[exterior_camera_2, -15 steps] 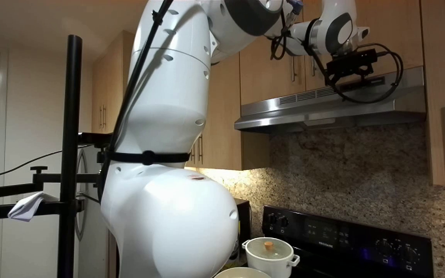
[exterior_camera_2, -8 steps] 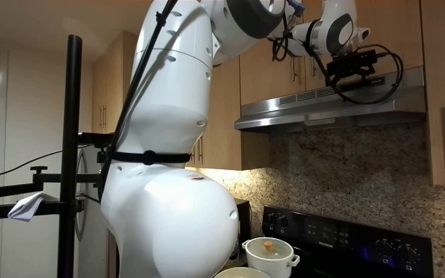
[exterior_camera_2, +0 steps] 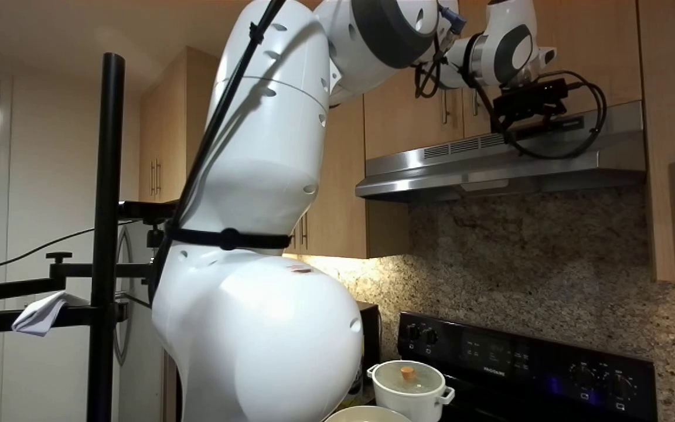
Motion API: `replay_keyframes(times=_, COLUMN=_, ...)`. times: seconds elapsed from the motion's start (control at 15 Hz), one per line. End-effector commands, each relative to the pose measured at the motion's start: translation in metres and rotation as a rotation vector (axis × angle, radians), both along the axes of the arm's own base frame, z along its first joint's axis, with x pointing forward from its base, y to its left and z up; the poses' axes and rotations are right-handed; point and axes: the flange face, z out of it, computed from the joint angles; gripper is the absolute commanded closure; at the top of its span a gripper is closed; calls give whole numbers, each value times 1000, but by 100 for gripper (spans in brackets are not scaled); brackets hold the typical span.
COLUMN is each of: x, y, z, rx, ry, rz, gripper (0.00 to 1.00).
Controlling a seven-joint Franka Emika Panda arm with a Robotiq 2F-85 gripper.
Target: Turn on the light
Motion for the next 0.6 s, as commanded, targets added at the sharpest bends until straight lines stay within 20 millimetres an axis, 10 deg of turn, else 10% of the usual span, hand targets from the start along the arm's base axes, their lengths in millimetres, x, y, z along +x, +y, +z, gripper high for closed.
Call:
replay_keyframes(times=0.0, x=6, y=17, z=-1, rx=0, ry=25, rz=12, gripper=0)
replay_keyframes(times=0.53, x=-2, y=12, z=-6, rx=22, ry=25, rz=10, gripper=0)
